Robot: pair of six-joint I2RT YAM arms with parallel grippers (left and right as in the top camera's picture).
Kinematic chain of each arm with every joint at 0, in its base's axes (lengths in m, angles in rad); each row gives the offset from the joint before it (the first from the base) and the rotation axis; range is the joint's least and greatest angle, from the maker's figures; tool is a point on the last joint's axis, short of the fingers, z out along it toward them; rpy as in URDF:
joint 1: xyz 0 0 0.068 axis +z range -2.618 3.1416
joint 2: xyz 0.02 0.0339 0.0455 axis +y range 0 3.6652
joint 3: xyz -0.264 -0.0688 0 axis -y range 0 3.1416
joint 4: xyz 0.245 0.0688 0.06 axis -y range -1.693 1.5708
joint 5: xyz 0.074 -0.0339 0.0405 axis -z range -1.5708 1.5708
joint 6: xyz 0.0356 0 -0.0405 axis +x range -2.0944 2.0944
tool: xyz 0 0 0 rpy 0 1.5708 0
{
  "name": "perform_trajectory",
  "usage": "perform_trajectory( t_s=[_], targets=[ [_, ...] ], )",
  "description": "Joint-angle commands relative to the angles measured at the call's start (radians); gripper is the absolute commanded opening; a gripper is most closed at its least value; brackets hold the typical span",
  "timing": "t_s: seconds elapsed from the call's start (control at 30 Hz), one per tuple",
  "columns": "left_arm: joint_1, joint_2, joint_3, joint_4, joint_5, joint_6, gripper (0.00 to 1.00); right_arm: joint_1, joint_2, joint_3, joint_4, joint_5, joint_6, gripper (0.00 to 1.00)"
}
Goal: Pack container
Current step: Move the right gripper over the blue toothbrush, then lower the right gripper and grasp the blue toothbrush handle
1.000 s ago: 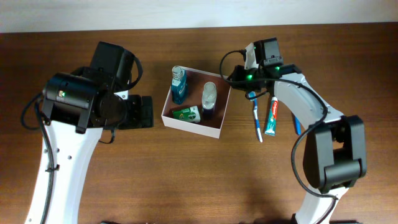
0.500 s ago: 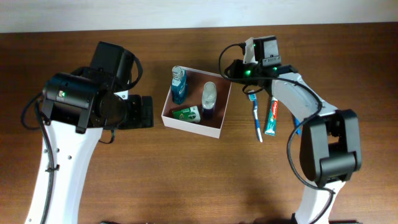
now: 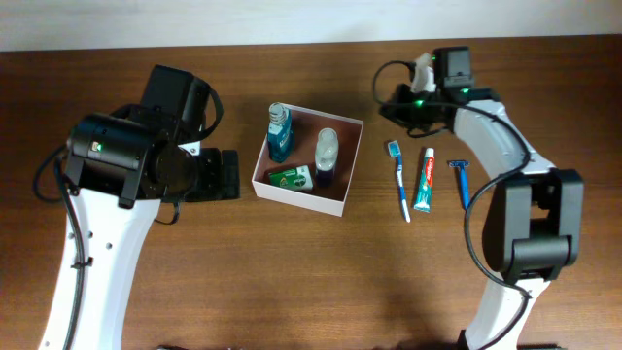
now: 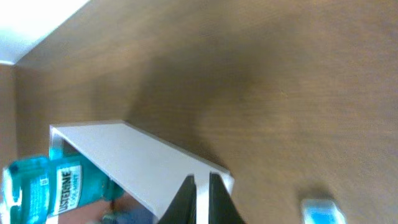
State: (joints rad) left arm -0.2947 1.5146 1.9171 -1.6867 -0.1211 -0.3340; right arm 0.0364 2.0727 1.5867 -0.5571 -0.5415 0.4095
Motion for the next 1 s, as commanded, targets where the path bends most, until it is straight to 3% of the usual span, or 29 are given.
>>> perform_trajectory(
  t_s=[0.0,0.23,0.53,0.77,0.97],
  targets=[
    [0.004,-0.006,0.012,-0.001,-0.007,-0.010,1.00,-0.011,-0.035,0.016,-0.142,0.032,-0.001,0.04],
    [0.004,-0.006,0.012,-0.001,-0.007,-0.010,1.00,0.071,-0.035,0.015,-0.247,0.055,-0.024,0.04],
    [0.004,-0.006,0.012,-0.001,-0.007,-0.010,1.00,0.235,-0.007,0.014,-0.042,0.188,-0.027,0.04],
    [0.004,-0.006,0.012,-0.001,-0.007,-0.010,1.00,0.218,-0.008,0.014,0.053,0.201,-0.038,0.04],
    [0.004,-0.006,0.012,-0.001,-0.007,-0.010,1.00,0.121,-0.021,0.018,-0.150,0.203,-0.026,0.04]
  ],
)
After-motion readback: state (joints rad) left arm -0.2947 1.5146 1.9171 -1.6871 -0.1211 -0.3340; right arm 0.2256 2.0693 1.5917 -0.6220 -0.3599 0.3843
